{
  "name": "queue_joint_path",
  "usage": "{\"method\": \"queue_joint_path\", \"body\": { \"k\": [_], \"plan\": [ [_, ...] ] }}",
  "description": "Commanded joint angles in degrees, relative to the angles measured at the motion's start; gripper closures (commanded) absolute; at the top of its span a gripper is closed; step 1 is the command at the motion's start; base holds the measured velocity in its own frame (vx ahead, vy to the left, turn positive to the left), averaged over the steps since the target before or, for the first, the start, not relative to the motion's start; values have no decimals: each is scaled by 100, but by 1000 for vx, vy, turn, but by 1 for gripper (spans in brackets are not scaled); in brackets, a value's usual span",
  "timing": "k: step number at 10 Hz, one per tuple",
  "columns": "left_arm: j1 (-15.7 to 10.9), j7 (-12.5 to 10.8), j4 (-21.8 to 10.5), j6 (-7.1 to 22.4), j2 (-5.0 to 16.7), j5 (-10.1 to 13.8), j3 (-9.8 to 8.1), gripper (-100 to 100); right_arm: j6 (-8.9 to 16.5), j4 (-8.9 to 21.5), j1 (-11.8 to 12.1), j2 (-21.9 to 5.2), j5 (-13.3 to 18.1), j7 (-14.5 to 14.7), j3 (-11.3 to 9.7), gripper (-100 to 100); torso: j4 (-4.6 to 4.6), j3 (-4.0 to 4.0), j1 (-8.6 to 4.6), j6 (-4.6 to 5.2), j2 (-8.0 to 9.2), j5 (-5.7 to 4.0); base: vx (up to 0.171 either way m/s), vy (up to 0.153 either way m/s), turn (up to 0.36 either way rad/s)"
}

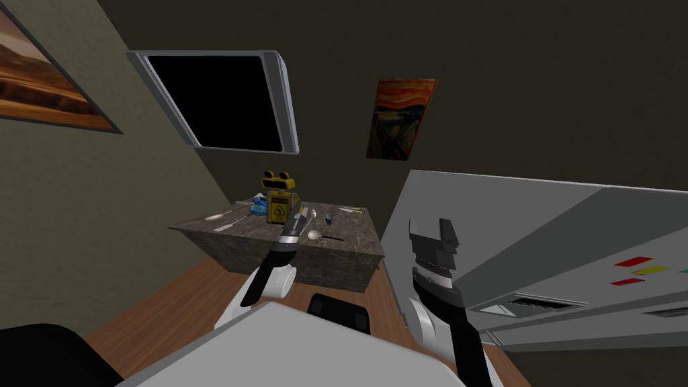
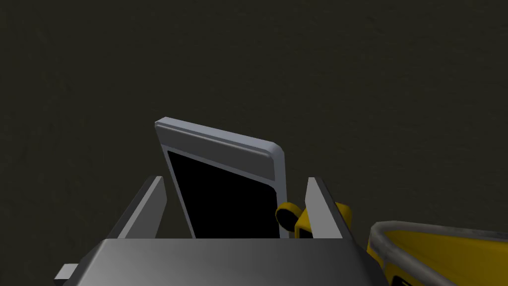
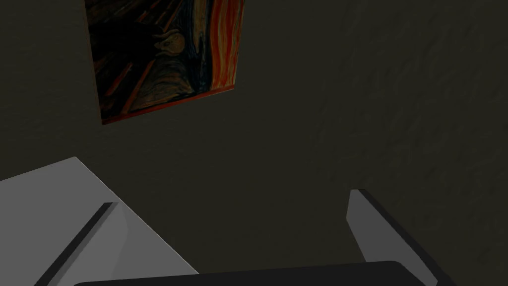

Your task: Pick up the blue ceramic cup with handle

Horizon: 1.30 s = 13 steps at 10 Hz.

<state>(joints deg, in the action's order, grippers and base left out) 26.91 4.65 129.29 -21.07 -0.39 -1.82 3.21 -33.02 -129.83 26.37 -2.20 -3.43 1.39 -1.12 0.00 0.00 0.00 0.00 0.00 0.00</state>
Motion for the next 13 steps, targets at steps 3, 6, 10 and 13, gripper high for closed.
{"method": "queue_joint_path", "body": {
  "k": [3,6,10,13],
  "plan": [
    [-153,-186,-50,282,482,58,56,-100,0,0,0,0,0,0,0,0,-1,-1,1,0,-3,0,5,-1,37],
    [-421,-516,-126,746,865,155,146,-100,0,0,0,0,0,0,0,0,-1,-4,2,-1,-6,0,12,1,75],
    [-651,-812,-190,1187,1084,239,227,-100,0,0,0,0,0,0,0,0,-1,-4,3,0,-6,1,9,3,55],
    [-916,-1153,-262,1657,1288,335,317,-100,0,0,0,0,0,0,0,0,-1,-3,2,0,-4,1,7,4,69]
  ]
}}
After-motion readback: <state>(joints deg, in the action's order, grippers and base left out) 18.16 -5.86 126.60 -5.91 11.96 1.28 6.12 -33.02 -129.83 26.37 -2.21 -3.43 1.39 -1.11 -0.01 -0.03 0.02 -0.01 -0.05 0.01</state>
